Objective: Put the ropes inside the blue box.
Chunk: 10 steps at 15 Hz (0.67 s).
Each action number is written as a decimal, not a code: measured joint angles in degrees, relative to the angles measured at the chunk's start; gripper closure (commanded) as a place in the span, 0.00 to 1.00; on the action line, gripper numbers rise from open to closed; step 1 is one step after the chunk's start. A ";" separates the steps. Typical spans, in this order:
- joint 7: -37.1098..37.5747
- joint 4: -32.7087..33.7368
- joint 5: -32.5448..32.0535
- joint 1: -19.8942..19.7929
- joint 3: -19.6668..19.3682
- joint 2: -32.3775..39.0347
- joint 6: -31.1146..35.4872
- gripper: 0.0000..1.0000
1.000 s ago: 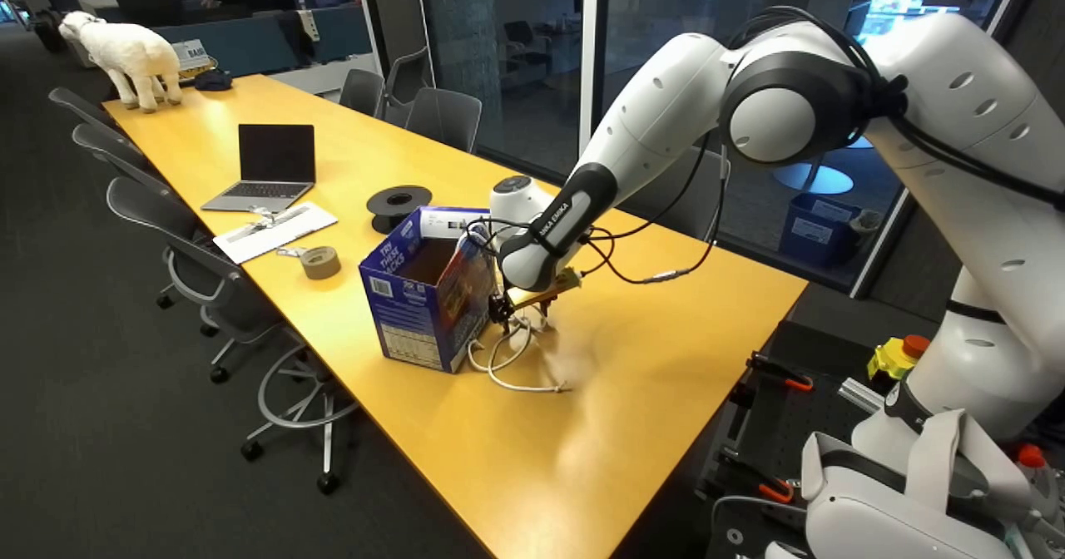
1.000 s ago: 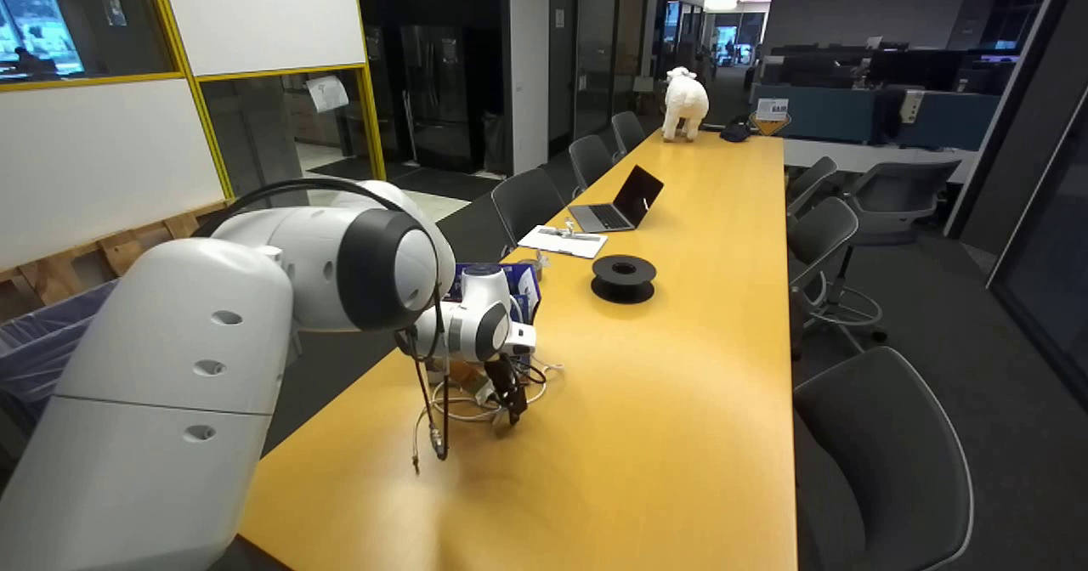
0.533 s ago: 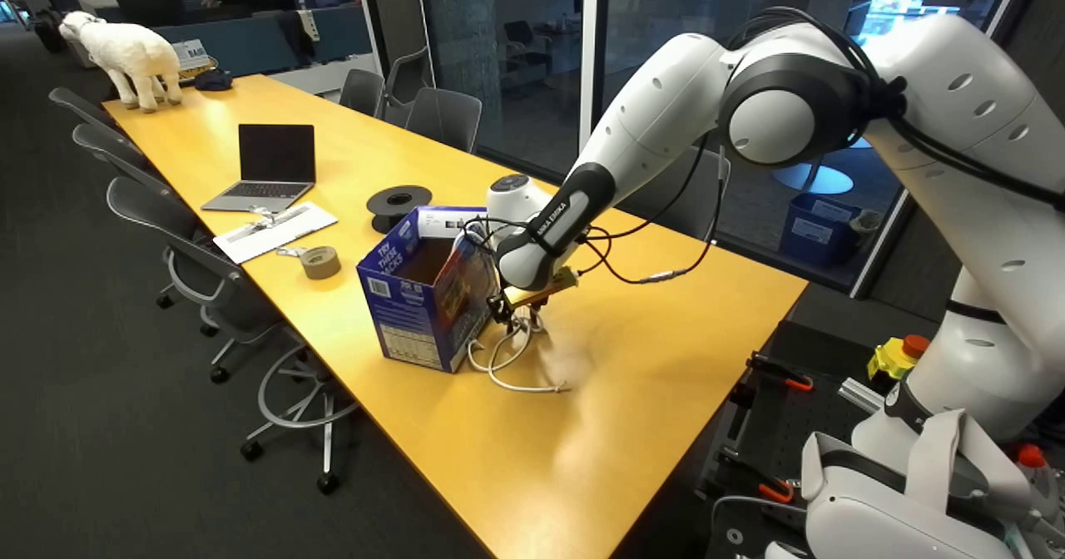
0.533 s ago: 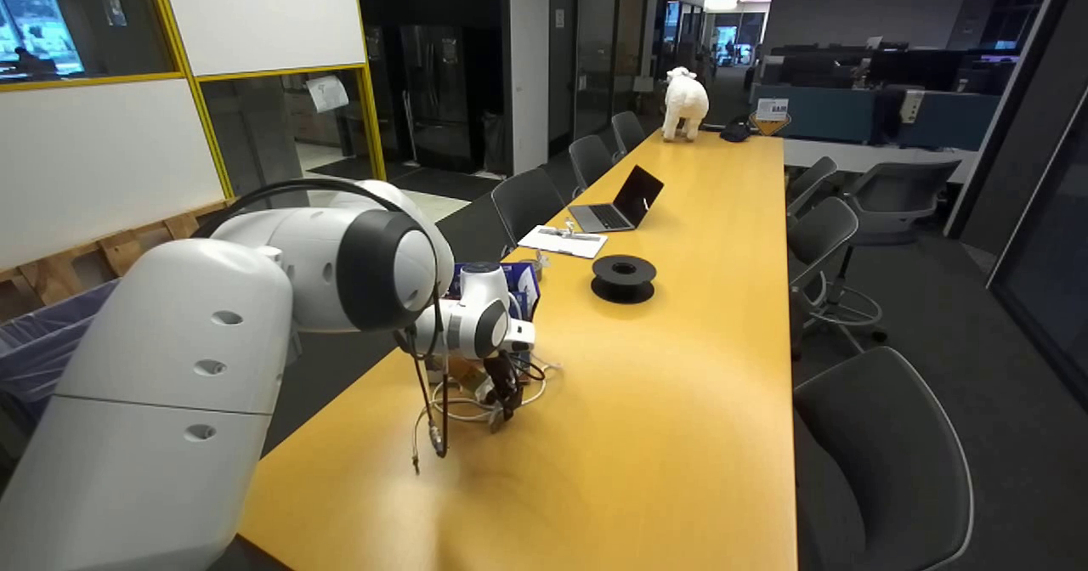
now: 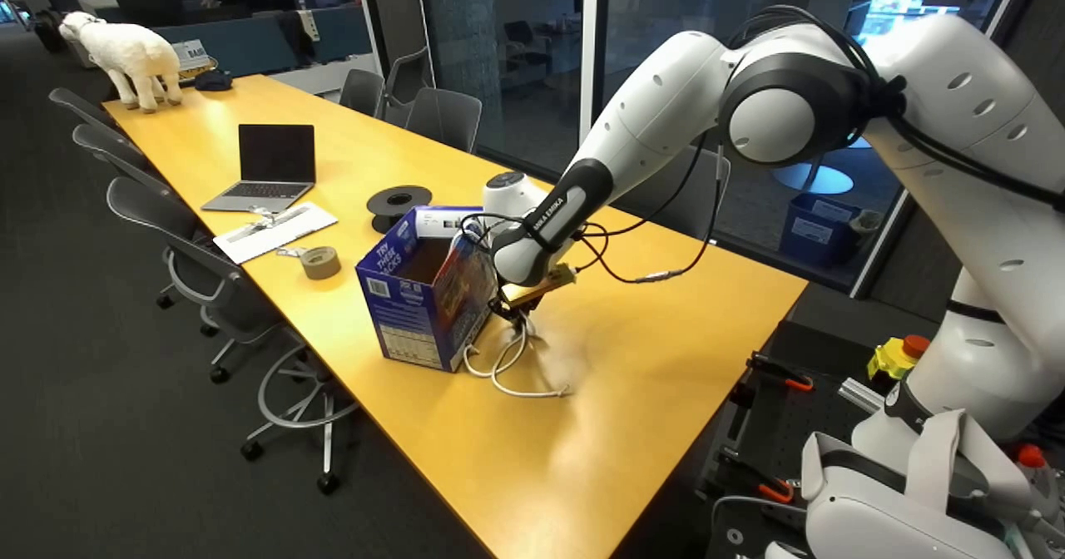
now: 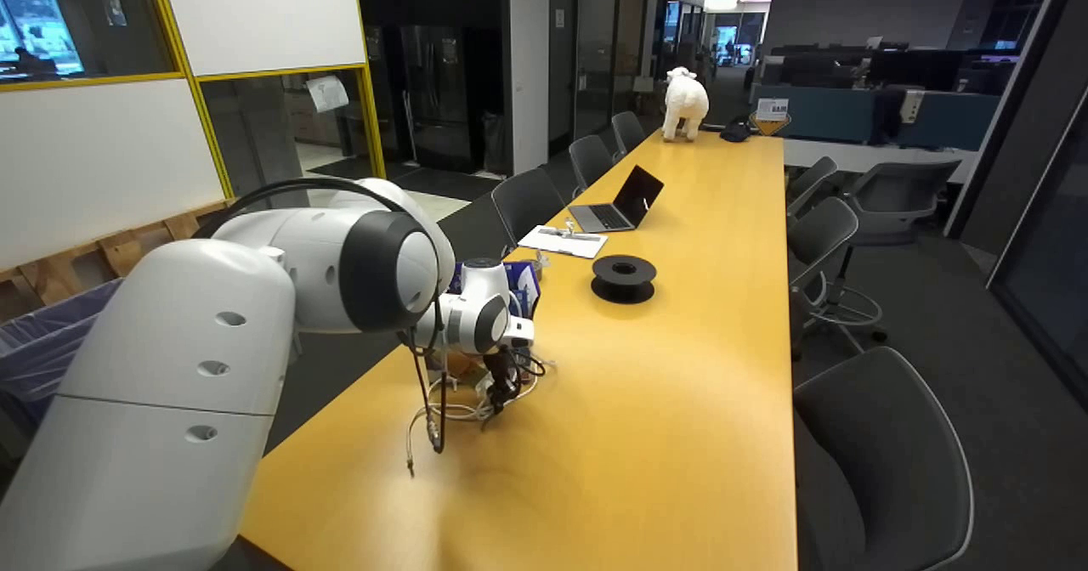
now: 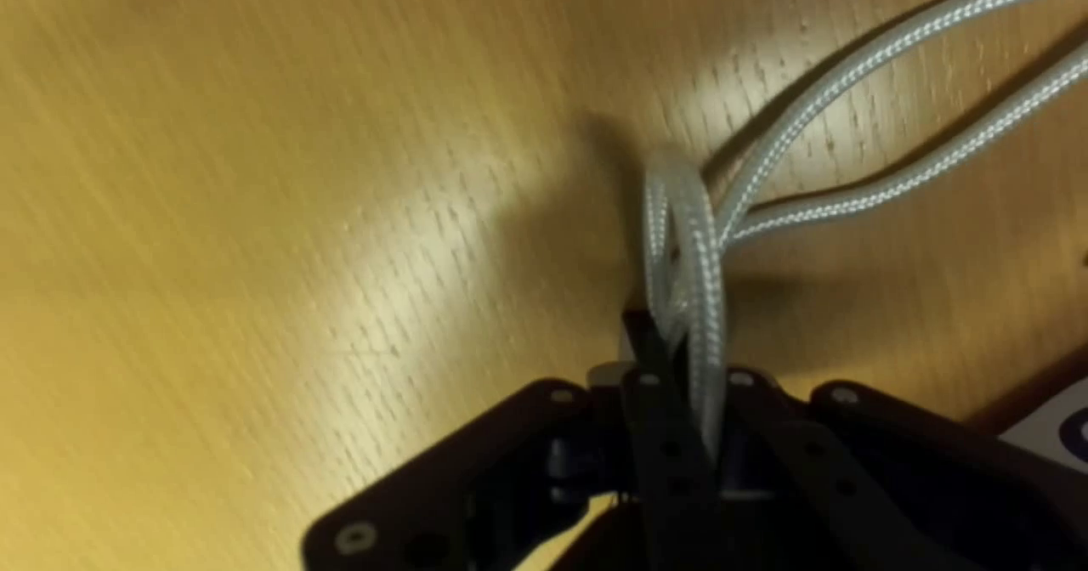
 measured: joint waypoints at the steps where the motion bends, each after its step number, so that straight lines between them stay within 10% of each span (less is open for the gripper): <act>1: -2.73 0.57 1.25 -1.43 1.44 0.01 -1.79 0.98; 10: -29.37 10.64 13.88 -16.81 13.09 -0.20 -24.66 0.98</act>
